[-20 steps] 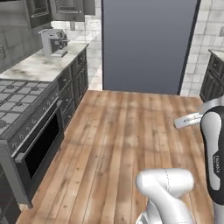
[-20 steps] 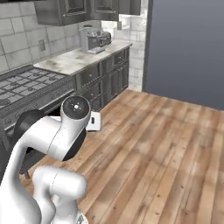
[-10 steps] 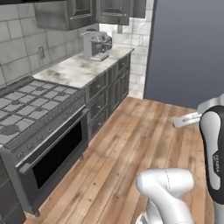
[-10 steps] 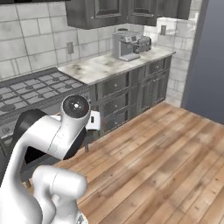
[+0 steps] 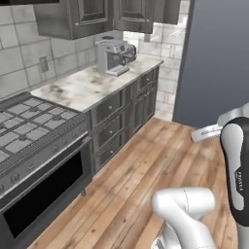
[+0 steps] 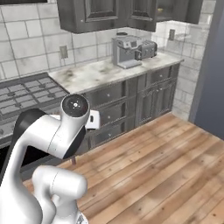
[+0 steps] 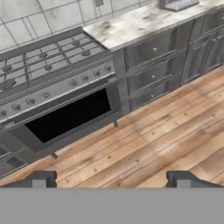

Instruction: Pick up the bowls from the cabinet and place each bowl in front of a stool on the dining counter.

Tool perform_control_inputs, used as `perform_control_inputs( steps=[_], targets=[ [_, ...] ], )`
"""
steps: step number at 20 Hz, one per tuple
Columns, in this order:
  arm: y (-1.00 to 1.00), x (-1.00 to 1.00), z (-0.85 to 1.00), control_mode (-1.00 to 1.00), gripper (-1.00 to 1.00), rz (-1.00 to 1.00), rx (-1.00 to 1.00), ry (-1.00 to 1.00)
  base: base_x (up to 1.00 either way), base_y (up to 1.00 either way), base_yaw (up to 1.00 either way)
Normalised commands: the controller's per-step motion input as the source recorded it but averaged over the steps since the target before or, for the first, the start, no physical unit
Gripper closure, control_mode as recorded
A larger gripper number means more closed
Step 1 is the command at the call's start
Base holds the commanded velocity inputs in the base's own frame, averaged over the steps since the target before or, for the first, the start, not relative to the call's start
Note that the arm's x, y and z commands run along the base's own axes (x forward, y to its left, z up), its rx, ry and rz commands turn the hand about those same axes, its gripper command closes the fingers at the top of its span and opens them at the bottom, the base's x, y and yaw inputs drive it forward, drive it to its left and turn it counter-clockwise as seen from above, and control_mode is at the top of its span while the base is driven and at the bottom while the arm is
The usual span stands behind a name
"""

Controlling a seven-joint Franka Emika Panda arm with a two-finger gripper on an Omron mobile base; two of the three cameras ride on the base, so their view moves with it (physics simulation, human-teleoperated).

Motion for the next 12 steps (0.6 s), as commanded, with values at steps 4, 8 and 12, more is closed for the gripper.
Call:
perform_control_inputs(
  steps=[4, 8, 12],
  targets=[
    [0.0, 0.0, 0.0, 1.0, -1.0, 0.0, 0.0, 0.0, 0.56, -1.0, 0.22],
    [0.0, 0.0, 0.0, 1.0, -1.0, 0.0, 0.0, 0.0, 0.56, -0.99, 0.22],
    [0.0, 0.0, 0.0, 1.0, -1.0, 0.0, 0.0, 0.0, 0.61, -0.93, 0.21]
  ],
)
